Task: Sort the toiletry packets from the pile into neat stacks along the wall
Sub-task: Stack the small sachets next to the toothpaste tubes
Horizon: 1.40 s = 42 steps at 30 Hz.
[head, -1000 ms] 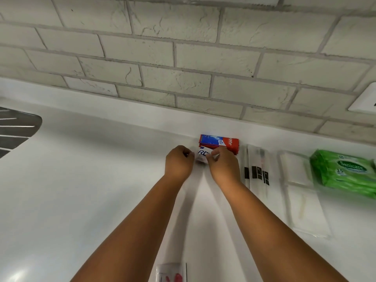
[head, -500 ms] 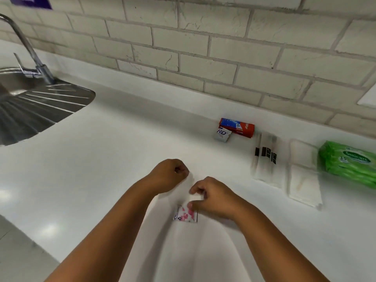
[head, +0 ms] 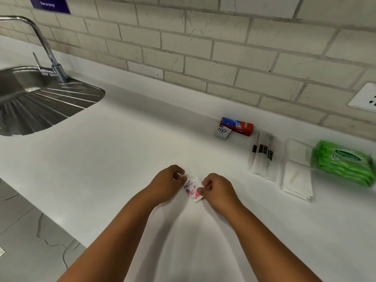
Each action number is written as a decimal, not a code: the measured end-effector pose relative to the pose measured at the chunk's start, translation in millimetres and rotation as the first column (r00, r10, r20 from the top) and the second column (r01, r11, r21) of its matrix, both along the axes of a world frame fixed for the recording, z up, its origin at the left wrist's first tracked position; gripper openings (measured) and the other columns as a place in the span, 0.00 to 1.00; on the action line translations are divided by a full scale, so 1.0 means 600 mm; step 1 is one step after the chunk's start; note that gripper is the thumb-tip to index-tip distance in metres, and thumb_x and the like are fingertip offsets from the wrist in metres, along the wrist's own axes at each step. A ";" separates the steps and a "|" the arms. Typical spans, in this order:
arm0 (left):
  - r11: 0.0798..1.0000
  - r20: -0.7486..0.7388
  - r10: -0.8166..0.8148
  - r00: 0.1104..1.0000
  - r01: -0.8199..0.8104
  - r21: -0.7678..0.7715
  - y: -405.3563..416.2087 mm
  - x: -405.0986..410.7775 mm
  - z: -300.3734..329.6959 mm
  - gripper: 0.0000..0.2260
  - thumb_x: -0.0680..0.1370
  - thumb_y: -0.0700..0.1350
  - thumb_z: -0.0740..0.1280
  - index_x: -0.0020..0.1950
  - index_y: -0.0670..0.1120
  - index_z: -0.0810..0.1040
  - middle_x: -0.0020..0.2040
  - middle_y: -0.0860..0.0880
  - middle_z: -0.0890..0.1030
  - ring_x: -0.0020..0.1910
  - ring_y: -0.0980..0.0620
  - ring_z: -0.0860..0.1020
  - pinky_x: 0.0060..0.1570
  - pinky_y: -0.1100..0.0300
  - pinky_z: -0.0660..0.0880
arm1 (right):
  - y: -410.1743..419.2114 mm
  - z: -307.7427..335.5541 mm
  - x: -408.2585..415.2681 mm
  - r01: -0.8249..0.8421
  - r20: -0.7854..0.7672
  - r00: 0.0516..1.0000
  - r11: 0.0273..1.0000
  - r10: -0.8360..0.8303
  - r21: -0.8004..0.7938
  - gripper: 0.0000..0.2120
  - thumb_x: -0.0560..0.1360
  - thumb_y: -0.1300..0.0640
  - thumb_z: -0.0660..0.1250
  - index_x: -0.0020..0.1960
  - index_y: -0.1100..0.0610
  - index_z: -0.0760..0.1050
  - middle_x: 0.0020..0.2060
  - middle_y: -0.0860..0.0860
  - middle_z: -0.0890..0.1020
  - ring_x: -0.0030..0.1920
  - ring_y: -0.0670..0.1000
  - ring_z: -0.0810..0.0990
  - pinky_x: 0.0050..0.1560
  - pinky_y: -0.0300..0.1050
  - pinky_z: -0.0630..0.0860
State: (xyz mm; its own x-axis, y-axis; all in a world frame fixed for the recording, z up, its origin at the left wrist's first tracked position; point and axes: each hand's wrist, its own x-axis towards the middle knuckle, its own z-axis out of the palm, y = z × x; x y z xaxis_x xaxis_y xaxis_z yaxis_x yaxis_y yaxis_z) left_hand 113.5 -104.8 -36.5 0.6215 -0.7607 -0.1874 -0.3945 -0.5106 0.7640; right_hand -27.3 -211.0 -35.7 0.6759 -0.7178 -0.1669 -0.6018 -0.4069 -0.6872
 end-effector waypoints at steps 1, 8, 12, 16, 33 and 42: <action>1.000 -0.017 0.021 1.000 -0.021 -0.010 -0.005 -0.002 -0.002 0.10 0.79 0.49 0.64 0.58 0.48 0.75 0.46 0.51 0.79 0.42 0.52 0.76 0.45 0.62 0.70 | -0.009 -0.003 0.001 0.077 0.053 0.995 0.995 -0.081 0.071 0.06 0.71 0.58 0.72 0.43 0.54 0.75 0.36 0.48 0.77 0.40 0.52 0.78 0.42 0.43 0.74; 0.988 -0.301 0.026 0.953 -0.070 -0.135 -0.073 -0.015 0.010 0.04 0.78 0.44 0.65 0.49 0.44 0.77 0.38 0.46 0.81 0.33 0.52 0.76 0.38 0.58 0.75 | -0.063 0.003 0.024 0.247 0.263 0.805 0.703 -0.532 0.667 0.02 0.75 0.66 0.68 0.46 0.63 0.74 0.36 0.59 0.80 0.31 0.53 0.78 0.33 0.43 0.77; 0.976 -0.292 0.037 0.956 -0.097 -0.194 -0.134 0.000 0.022 0.01 0.76 0.41 0.68 0.46 0.45 0.77 0.35 0.47 0.81 0.32 0.50 0.77 0.39 0.55 0.77 | -0.099 0.008 0.047 0.266 0.285 0.734 0.647 -0.616 0.715 0.04 0.75 0.66 0.68 0.48 0.64 0.74 0.35 0.59 0.80 0.30 0.53 0.78 0.34 0.44 0.78; 0.968 -0.276 0.038 0.961 -0.103 -0.227 -0.205 0.027 0.031 0.02 0.76 0.40 0.70 0.45 0.45 0.78 0.36 0.48 0.81 0.36 0.50 0.79 0.43 0.53 0.79 | -0.152 0.015 0.074 0.370 0.283 0.686 0.656 -0.670 0.657 0.04 0.75 0.60 0.69 0.48 0.60 0.78 0.39 0.58 0.82 0.33 0.51 0.79 0.34 0.42 0.78; 0.950 -0.096 0.131 0.987 -0.153 -0.272 -0.392 0.089 -0.018 0.08 0.77 0.45 0.68 0.54 0.44 0.81 0.50 0.49 0.83 0.47 0.53 0.80 0.49 0.64 0.75 | -0.313 -0.024 0.164 0.597 0.320 0.740 0.797 -0.592 0.094 0.09 0.75 0.54 0.70 0.52 0.57 0.79 0.46 0.49 0.82 0.44 0.47 0.79 0.36 0.29 0.67; 0.963 -0.027 0.111 0.993 -0.114 -0.242 -0.399 0.091 -0.038 0.09 0.78 0.46 0.67 0.55 0.44 0.82 0.50 0.48 0.84 0.48 0.51 0.81 0.53 0.58 0.78 | -0.318 -0.035 0.171 0.592 0.245 0.781 0.806 -0.575 0.003 0.08 0.75 0.53 0.69 0.50 0.57 0.80 0.47 0.50 0.83 0.47 0.49 0.81 0.38 0.34 0.68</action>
